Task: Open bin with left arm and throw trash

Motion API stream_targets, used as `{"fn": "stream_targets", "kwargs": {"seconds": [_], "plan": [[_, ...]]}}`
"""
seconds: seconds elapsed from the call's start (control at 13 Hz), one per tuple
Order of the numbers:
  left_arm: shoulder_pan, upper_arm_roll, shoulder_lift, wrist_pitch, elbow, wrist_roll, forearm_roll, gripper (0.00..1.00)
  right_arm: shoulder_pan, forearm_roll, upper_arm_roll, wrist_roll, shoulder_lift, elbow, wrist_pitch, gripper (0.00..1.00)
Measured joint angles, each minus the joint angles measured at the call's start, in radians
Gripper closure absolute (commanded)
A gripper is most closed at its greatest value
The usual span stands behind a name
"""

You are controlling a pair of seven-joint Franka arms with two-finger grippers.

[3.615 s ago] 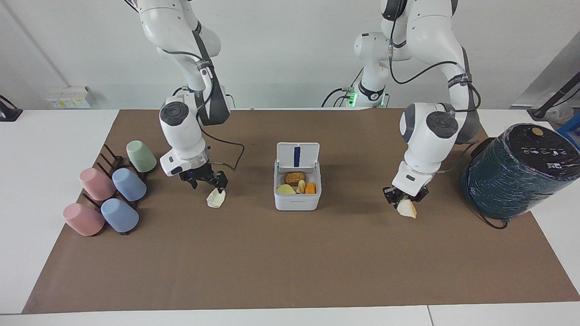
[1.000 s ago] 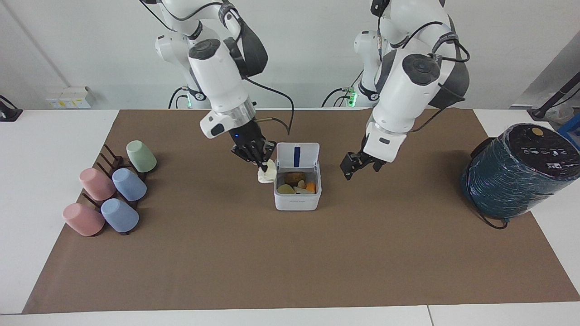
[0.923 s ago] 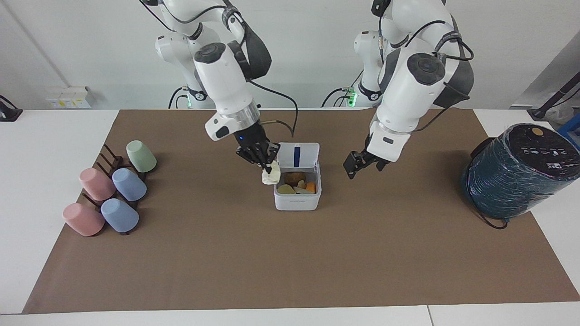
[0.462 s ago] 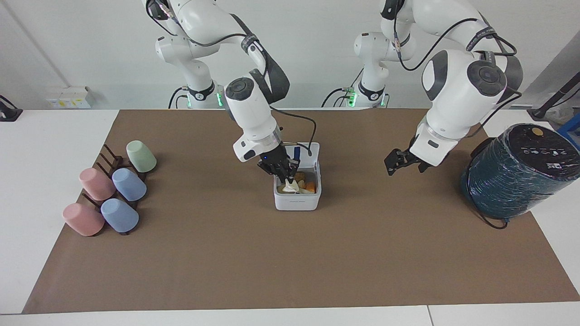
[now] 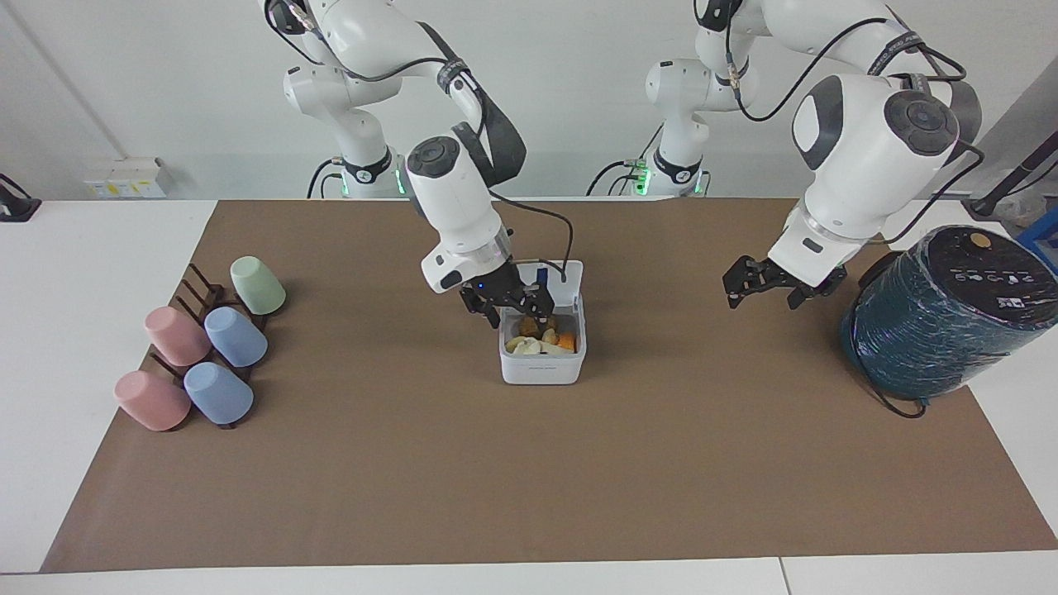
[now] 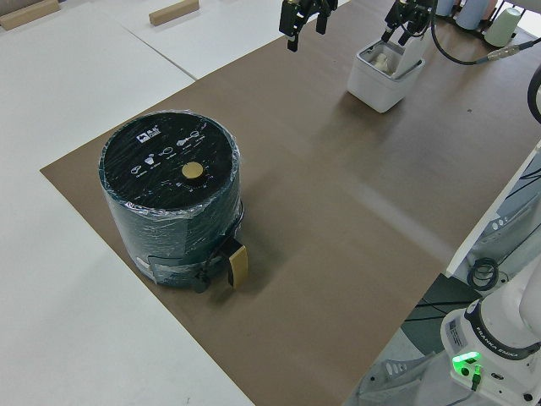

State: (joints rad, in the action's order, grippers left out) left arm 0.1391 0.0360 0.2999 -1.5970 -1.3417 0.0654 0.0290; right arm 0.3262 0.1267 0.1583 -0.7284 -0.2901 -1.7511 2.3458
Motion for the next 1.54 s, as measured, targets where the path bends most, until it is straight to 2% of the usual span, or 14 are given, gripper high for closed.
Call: {"fn": "stream_targets", "kwargs": {"seconds": [0.23, 0.38, 0.77, 1.0, 1.31, 1.54], "plan": [[-0.008, 0.0, -0.048, 0.006, -0.034, -0.023, -0.001, 0.0, -0.077, -0.221, -0.01, 0.027, 0.066, 0.023, -0.112, 0.0], [-0.017, 0.0, -0.102, 0.008, -0.092, -0.042, -0.002, 0.0, -0.127, -0.261, -0.011, 0.103, 0.119, 0.032, -0.211, 0.0], [-0.06, -0.002, -0.226, 0.009, -0.22, -0.094, -0.003, 0.0, -0.251, -0.256, -0.027, 0.345, 0.264, 0.038, -0.435, 0.0], [-0.071, -0.002, -0.247, 0.009, -0.244, -0.102, -0.003, 0.0, -0.253, -0.235, -0.101, 0.453, 0.321, 0.05, -0.563, 0.0], [-0.073, -0.001, -0.259, 0.005, -0.269, -0.102, -0.003, 0.0, -0.253, -0.159, -0.216, 0.586, 0.36, 0.115, -0.748, 0.0], [-0.076, -0.002, -0.267, -0.005, -0.269, -0.102, -0.007, 0.0, -0.253, -0.131, -0.241, 0.614, 0.37, 0.129, -0.804, 0.0]]}}
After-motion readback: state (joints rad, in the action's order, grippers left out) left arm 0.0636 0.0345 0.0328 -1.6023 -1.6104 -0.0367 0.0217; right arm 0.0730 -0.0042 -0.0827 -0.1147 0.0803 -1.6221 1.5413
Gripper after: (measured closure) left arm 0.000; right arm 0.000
